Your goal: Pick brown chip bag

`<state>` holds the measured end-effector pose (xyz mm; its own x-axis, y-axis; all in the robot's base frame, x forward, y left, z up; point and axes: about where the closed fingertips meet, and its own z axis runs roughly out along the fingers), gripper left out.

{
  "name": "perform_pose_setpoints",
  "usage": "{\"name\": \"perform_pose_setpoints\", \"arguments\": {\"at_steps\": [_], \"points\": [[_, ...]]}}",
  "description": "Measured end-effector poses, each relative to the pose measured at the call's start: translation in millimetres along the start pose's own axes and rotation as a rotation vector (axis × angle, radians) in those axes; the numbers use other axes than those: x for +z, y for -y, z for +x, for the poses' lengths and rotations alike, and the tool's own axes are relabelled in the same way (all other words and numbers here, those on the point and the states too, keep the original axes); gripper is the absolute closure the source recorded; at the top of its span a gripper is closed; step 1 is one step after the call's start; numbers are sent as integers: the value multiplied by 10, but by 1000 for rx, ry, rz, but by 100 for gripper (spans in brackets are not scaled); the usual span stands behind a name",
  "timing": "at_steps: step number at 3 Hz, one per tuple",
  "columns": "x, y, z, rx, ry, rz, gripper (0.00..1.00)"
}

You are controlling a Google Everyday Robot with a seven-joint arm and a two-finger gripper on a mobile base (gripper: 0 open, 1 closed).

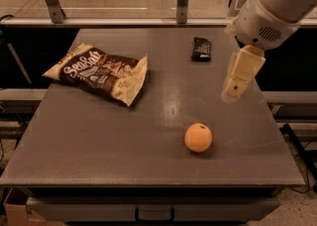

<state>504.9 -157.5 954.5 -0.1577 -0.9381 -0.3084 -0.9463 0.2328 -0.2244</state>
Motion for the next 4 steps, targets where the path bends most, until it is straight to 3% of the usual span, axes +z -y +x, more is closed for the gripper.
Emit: {"name": "perform_pose_setpoints", "arguments": {"at_steps": [1, 2, 4], "points": [[371, 267, -572, -36, 105, -27, 0], [846, 371, -1211, -37, 223, -99, 0], [1448, 119, -2110, -23, 376, -257, 0]]}}
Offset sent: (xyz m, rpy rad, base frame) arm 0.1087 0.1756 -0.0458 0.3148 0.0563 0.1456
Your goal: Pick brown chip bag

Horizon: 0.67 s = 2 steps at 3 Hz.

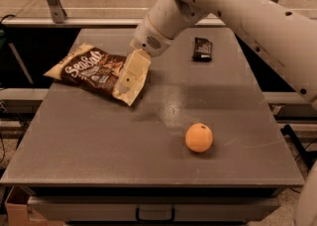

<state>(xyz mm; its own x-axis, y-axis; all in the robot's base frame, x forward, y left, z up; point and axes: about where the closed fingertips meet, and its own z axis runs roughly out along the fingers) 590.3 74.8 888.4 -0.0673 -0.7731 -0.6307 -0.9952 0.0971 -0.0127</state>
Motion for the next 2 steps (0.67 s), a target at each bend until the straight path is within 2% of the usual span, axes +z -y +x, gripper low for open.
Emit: {"name": "perform_pose_setpoints", "arguments": {"at_steps": [1, 2], "points": [[337, -87, -163, 20, 54, -67, 17], [478, -135, -232, 38, 84, -98, 39]]}}
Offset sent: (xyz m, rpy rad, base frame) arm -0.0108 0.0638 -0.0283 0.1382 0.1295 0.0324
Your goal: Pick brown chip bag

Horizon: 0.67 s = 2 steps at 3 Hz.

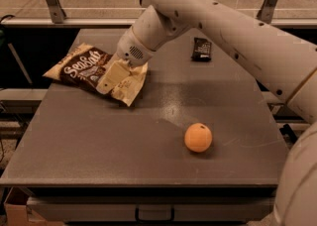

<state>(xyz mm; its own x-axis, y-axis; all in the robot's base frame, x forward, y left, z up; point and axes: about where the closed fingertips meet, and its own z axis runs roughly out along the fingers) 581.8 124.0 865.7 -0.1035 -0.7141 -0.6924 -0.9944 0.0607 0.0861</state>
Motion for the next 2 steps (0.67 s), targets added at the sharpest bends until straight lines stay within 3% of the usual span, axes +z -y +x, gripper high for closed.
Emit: {"name": "perform_pose_setpoints", "arguments": {"at_steps": [2], "points": [[-46, -16, 79, 38, 30, 5, 87]]}}
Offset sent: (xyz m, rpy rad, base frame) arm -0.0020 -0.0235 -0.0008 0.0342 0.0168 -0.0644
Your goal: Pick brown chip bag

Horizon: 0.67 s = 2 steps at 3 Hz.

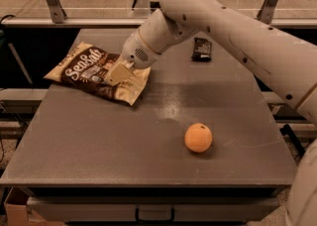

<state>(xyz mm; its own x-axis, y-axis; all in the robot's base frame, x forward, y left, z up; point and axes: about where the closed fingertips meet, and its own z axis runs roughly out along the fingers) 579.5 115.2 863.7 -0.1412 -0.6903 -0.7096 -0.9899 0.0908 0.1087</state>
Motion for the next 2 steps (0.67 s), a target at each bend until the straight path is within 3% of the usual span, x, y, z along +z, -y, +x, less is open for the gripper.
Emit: {"name": "perform_pose_setpoints", "arguments": {"at_steps": [1, 2], "points": [[-97, 25, 46, 9, 11, 18, 100], [-512, 57, -81, -21, 75, 69, 100]]}}
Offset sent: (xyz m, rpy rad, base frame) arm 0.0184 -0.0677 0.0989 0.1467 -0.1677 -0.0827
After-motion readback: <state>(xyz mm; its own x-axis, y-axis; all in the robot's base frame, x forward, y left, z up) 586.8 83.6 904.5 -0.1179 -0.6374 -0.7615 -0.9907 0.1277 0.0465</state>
